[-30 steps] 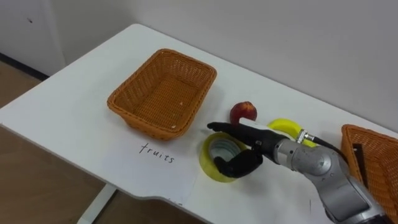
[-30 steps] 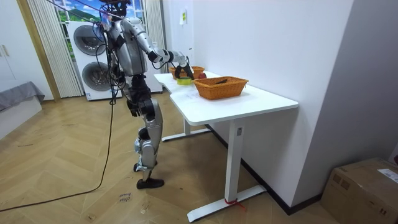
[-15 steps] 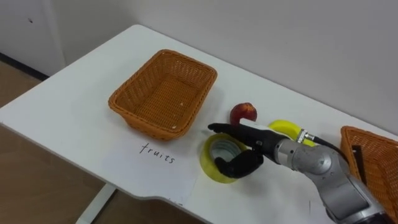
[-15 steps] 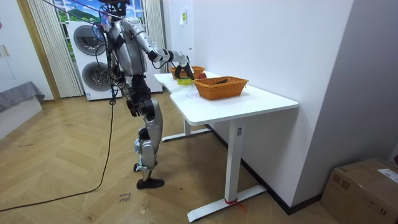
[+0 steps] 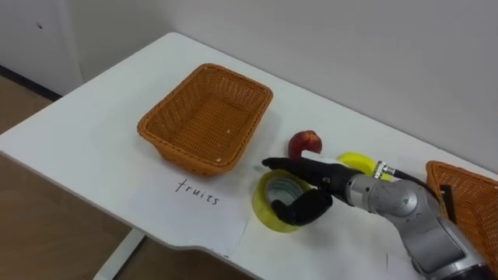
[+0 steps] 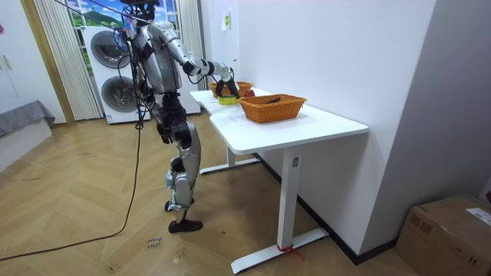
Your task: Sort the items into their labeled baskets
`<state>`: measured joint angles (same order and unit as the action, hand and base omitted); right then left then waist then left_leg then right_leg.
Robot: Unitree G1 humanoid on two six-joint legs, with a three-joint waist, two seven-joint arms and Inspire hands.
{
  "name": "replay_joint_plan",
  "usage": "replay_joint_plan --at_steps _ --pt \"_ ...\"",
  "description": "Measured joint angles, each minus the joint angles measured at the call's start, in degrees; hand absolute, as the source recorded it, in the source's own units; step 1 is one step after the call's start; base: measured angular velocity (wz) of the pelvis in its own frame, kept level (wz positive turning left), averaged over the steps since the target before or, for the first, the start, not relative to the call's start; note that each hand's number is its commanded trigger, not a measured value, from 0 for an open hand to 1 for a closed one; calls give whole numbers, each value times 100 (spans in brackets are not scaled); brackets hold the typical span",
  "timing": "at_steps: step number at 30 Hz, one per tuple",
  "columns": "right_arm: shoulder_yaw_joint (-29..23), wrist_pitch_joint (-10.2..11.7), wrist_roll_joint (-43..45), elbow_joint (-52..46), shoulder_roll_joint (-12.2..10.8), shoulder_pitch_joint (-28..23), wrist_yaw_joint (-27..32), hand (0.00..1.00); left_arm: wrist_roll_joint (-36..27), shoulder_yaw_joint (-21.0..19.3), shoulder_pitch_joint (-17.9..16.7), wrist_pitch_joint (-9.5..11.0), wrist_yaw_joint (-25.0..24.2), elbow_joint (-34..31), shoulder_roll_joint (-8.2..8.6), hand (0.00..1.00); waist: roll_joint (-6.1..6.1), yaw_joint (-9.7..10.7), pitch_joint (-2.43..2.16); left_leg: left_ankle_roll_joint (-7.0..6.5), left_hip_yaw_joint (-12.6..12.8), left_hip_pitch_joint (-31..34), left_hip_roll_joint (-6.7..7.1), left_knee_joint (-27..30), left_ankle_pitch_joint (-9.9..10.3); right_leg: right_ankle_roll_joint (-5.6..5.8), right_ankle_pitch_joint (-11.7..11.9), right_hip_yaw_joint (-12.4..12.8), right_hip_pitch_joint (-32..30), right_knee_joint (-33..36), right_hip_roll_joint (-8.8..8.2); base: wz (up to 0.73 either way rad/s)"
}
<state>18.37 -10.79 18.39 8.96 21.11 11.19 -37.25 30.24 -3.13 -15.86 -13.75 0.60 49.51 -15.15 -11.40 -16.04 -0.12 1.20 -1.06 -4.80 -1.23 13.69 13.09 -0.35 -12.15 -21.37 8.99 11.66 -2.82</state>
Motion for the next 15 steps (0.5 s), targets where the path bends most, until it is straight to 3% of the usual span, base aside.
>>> replay_joint_plan --at_steps 3,7,15 --pt "-12 -13 4 -5 28 66 -70 100 0 -5 12 2 -17 4 -39 0 -36 0 3 -1 0 9 7 -9 -1 11 -10 0 -9 -11 -5 0" --pt "-186 -128 15 34 38 146 -222 100 -1 -5 25 1 -127 28 -173 0 -171 -11 21 -9 -9 34 17 -14 4 24 -18 -6 6 -100 5 1" --pt "-68 -178 473 235 169 258 -401 100 28 -69 149 43 -171 119 -174 0 -205 -209 24 -17 -3 -2 0 -60 10 33 -11 -11 -1 -98 17 0"
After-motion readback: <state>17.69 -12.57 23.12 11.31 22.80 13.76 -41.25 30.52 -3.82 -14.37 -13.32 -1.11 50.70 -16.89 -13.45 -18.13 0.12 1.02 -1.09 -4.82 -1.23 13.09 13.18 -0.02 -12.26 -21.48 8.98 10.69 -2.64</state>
